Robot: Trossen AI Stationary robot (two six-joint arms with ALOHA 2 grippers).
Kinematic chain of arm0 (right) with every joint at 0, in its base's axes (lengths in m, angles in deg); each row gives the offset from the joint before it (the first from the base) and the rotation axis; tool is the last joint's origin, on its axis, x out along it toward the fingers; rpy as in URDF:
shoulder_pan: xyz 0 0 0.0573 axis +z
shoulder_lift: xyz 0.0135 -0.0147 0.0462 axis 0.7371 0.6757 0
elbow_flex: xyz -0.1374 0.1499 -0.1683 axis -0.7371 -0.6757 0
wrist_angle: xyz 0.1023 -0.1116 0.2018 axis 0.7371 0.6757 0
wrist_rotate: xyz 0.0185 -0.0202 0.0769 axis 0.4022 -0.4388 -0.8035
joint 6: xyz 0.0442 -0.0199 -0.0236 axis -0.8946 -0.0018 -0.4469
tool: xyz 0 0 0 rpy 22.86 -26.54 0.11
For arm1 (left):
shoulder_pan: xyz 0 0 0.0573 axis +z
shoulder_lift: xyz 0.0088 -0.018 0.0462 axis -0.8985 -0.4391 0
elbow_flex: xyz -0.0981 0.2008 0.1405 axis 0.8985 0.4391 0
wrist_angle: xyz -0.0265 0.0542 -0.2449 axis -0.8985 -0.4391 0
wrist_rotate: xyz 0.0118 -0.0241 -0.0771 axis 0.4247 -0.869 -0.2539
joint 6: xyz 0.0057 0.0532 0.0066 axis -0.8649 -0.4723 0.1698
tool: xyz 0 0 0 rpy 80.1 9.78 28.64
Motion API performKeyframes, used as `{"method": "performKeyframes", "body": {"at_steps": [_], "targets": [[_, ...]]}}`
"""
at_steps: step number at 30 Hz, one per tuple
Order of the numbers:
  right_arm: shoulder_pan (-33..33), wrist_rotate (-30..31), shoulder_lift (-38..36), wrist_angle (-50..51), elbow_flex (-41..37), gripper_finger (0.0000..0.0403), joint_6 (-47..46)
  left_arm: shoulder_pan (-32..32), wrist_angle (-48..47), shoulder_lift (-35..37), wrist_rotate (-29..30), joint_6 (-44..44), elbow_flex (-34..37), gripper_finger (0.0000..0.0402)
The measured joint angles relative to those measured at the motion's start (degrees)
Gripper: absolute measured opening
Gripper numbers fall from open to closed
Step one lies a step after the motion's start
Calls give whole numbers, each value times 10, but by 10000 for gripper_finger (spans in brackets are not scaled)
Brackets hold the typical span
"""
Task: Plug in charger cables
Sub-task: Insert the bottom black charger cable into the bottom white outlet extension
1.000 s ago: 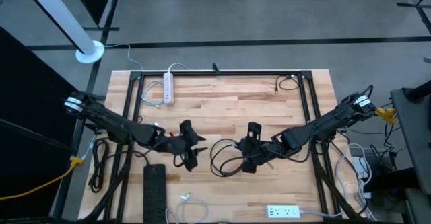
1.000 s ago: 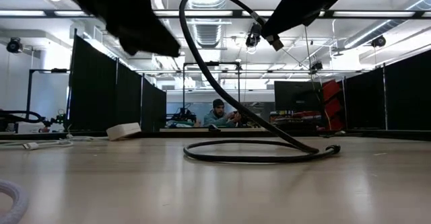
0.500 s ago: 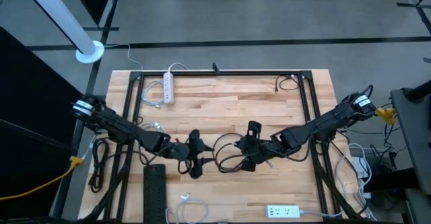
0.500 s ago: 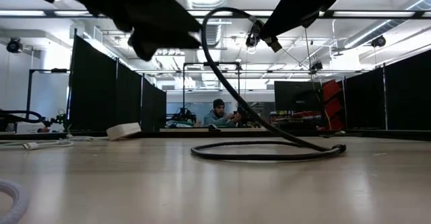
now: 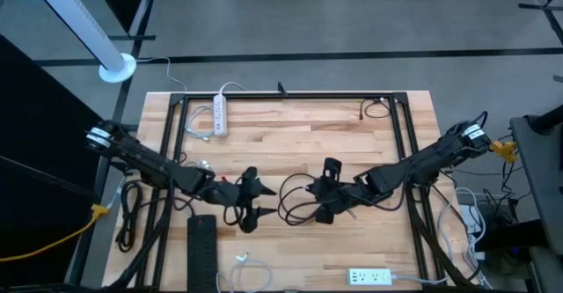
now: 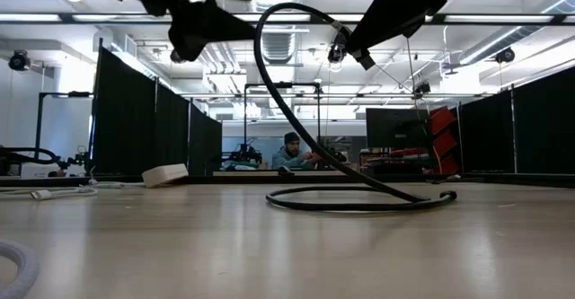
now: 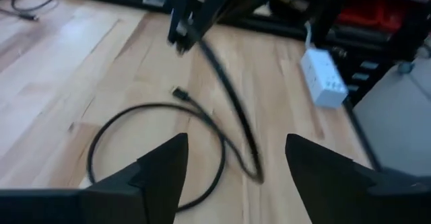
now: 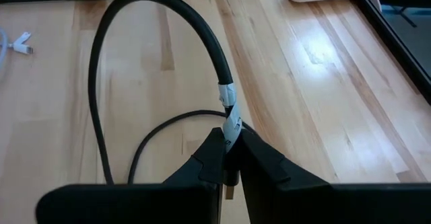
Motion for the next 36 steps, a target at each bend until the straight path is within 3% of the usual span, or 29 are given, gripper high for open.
{"method": "performKeyframes", "body": {"at_steps": [10,16,19,24,27,36], "targets": [[0,0,0,0,0,18,-8,1,65,-77,1,3,0,209],[0,0,0,0,0,18,-11,3,73,-81,21,-3,0,181],[0,0,0,0,0,18,-11,3,73,-78,51,-14,0,134],[0,0,0,0,0,18,-11,3,72,-78,100,-40,0,16],[0,-9,0,0,0,18,-11,3,67,-72,132,-59,0,6],[1,-46,0,-2,7,25,-10,0,21,-31,135,-151,0,1]]}}
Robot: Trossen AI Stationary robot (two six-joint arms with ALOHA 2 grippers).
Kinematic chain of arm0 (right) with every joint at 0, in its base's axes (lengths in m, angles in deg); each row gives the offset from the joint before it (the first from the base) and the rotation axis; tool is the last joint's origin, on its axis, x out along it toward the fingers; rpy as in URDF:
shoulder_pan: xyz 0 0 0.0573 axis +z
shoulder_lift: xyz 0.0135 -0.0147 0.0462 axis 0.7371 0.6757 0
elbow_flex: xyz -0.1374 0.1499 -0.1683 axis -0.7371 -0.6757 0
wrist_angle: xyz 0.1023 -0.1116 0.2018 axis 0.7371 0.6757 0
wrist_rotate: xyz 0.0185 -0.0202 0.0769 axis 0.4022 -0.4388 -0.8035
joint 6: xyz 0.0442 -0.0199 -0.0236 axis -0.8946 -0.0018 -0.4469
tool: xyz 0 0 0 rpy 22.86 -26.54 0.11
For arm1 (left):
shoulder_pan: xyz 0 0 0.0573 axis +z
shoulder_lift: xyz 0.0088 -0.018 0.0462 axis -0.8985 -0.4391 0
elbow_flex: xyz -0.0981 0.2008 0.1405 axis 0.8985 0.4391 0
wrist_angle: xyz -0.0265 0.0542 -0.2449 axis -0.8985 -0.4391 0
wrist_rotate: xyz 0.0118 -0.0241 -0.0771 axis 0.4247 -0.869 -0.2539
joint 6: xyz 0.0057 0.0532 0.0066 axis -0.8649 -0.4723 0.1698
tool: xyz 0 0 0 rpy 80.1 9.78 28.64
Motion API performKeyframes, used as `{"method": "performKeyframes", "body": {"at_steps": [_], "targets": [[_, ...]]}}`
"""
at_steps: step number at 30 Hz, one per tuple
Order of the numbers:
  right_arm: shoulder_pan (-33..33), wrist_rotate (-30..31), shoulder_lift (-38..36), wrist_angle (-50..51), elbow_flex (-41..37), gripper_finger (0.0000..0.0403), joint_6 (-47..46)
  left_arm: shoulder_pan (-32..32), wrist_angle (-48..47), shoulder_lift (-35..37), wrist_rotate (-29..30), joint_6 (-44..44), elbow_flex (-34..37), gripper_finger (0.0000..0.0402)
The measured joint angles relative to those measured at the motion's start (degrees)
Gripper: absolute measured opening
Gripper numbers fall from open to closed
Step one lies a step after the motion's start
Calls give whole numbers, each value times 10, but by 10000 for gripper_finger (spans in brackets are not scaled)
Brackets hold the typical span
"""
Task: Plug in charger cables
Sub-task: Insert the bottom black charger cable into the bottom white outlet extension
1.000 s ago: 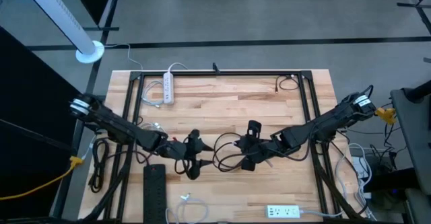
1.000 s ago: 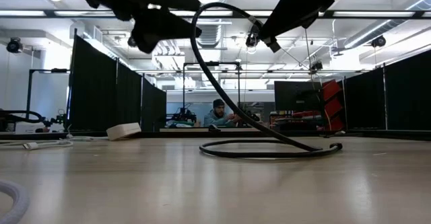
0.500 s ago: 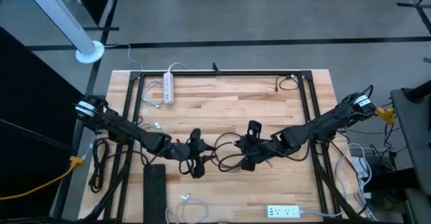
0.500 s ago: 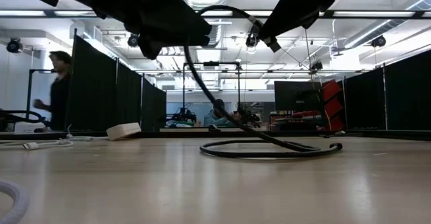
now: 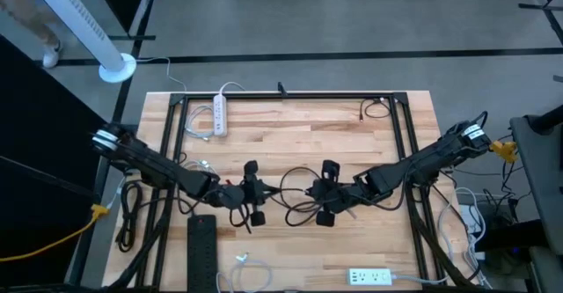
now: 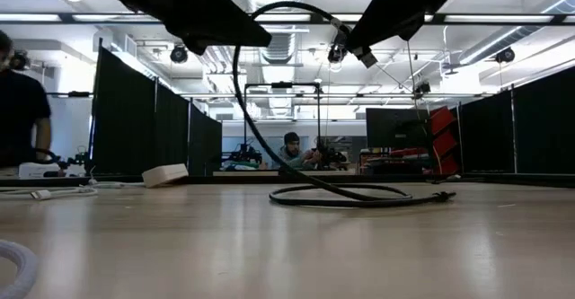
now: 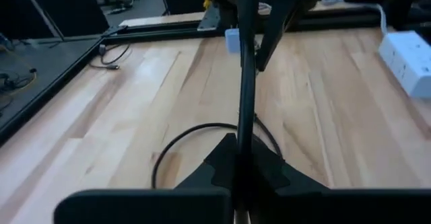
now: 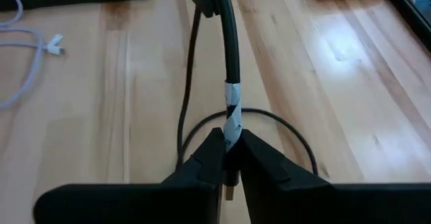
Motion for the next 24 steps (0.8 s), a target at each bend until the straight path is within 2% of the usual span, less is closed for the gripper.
{"method": "performKeyframes", "body": {"at_steps": [6,9,13,18,24], "targets": [[3,-17,0,122,75,98,-18,1,-113,38,1,48,0,1],[2,-16,0,164,109,142,-24,1,-116,43,0,70,0,0],[2,-17,5,167,139,185,-4,1,-105,40,-9,74,0,0],[-6,-10,41,164,169,199,1,2,-104,32,-18,76,0,0],[-20,-10,106,168,189,180,13,2,-103,32,-18,76,0,0]]}}
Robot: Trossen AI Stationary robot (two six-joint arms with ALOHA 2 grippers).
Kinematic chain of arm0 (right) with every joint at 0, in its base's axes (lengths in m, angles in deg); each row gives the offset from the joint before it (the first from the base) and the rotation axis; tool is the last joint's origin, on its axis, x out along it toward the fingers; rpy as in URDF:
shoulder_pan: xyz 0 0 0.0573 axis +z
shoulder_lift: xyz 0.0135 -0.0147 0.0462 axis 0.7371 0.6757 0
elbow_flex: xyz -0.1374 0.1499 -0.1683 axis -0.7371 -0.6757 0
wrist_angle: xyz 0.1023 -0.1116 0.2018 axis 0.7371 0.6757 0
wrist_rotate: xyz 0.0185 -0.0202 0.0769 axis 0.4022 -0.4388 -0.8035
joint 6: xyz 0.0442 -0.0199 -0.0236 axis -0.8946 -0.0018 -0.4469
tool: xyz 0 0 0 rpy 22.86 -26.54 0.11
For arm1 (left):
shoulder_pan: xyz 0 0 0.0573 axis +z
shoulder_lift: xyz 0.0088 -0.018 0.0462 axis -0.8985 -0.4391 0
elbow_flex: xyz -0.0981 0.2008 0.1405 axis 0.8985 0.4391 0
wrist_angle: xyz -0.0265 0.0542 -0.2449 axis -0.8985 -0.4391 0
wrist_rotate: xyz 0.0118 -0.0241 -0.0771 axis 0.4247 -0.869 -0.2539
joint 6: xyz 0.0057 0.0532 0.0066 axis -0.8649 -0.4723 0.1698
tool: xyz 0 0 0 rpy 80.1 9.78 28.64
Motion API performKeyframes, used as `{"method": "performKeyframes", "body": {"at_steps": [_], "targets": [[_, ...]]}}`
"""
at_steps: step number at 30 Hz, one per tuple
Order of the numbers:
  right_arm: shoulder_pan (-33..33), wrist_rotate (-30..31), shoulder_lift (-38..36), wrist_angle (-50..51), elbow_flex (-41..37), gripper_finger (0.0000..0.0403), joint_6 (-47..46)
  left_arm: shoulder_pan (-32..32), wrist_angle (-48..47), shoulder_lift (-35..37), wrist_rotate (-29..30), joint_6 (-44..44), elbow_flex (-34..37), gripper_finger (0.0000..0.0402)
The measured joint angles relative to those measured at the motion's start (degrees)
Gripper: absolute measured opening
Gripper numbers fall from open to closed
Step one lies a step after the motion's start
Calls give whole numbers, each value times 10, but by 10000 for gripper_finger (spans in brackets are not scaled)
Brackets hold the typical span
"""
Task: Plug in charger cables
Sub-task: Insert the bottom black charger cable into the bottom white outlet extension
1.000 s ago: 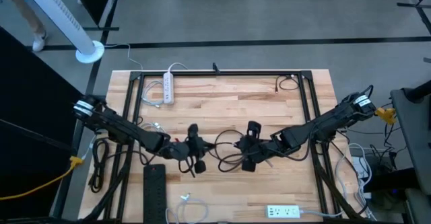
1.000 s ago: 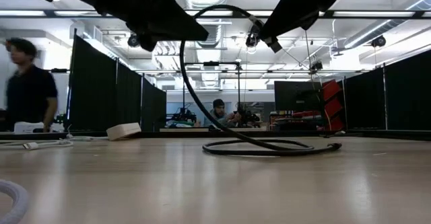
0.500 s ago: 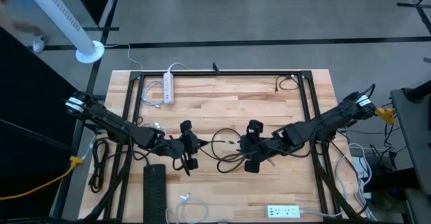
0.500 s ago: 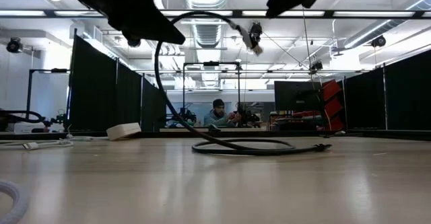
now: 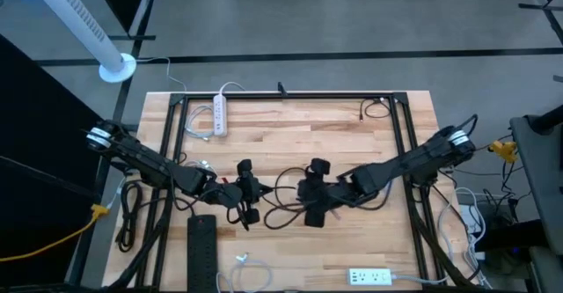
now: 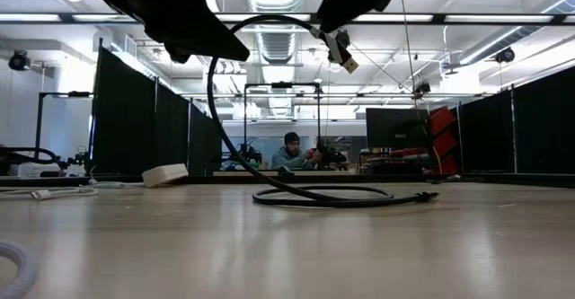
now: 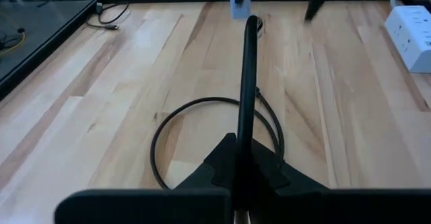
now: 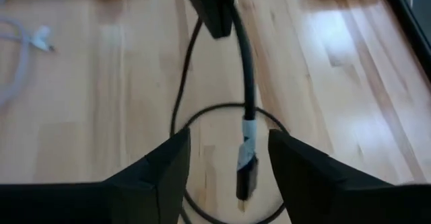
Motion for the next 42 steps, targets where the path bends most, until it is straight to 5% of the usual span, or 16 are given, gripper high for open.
{"method": "performKeyframes", "body": {"at_steps": [5,12,20,42], "targets": [[-13,0,27,26,25,141,-1,0,-4,0,0,0,0,0],[-15,-4,27,28,45,12,12,0,-8,0,0,-2,0,5],[-4,3,12,29,48,4,8,-7,8,1,-1,-3,0,29],[125,160,-82,81,39,1,-136,-46,73,19,-1,-75,0,93]]}}
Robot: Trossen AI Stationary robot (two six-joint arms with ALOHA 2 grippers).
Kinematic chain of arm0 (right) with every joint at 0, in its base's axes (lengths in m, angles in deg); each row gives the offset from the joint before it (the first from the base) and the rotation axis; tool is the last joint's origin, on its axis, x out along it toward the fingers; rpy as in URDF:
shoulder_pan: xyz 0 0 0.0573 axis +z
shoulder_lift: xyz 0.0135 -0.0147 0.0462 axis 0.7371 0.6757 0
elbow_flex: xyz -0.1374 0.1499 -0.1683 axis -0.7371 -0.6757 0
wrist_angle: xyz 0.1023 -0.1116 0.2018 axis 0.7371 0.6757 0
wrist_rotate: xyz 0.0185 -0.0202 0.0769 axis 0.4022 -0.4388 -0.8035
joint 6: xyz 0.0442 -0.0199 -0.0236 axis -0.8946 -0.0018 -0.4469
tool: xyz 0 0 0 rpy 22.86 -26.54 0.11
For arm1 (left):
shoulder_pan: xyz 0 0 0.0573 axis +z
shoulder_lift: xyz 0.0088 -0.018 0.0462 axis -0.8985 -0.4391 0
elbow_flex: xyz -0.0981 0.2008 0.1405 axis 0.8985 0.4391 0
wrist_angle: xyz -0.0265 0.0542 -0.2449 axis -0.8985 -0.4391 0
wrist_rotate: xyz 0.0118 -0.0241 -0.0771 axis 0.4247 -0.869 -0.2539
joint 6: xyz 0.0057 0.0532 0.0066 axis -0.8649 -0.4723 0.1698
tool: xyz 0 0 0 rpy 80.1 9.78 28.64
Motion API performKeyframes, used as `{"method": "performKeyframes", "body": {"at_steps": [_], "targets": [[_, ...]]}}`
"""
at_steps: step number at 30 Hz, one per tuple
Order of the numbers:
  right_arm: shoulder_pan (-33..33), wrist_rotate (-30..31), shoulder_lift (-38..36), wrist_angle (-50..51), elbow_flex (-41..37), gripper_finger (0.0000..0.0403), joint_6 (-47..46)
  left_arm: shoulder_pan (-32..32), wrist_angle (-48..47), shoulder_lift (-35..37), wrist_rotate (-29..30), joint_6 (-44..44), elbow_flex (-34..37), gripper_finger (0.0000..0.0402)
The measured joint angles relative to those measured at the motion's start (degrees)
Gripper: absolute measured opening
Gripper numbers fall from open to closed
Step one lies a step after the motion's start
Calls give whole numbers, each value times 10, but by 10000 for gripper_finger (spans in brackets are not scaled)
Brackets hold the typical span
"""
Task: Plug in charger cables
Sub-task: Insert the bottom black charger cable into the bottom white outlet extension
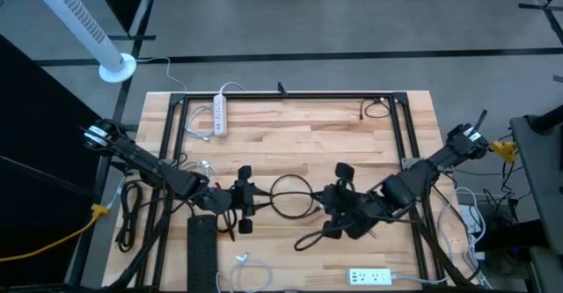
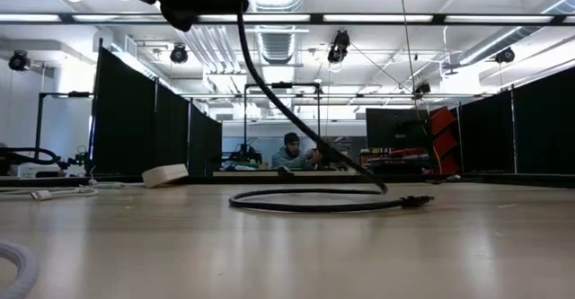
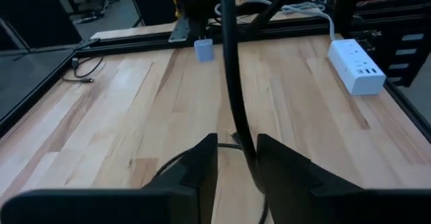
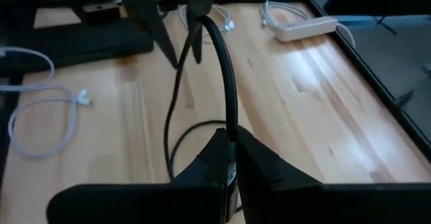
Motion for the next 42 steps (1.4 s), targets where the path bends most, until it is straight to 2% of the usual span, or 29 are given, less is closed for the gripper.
{"method": "performKeyframes", "body": {"at_steps": [6,10,16,21,29,36,42], "targets": [[-19,79,-3,49,-2,1,-175,0,47,-22,0,-11,0,85],[-59,38,-7,53,-2,1,-259,0,59,-33,0,-14,0,78],[-147,-25,-7,44,-2,1,-277,2,59,-35,0,-14,0,69],[-217,-146,-7,-12,-2,1,-261,2,57,-36,0,-14,0,69],[-296,-272,-7,-26,-1,1,-251,2,42,-36,0,-13,0,67],[-335,-338,27,53,-4,1,-238,2,35,-36,0,-12,0,70],[-348,-353,76,58,-7,1,-213,2,17,-36,0,-1,1,66]]}}
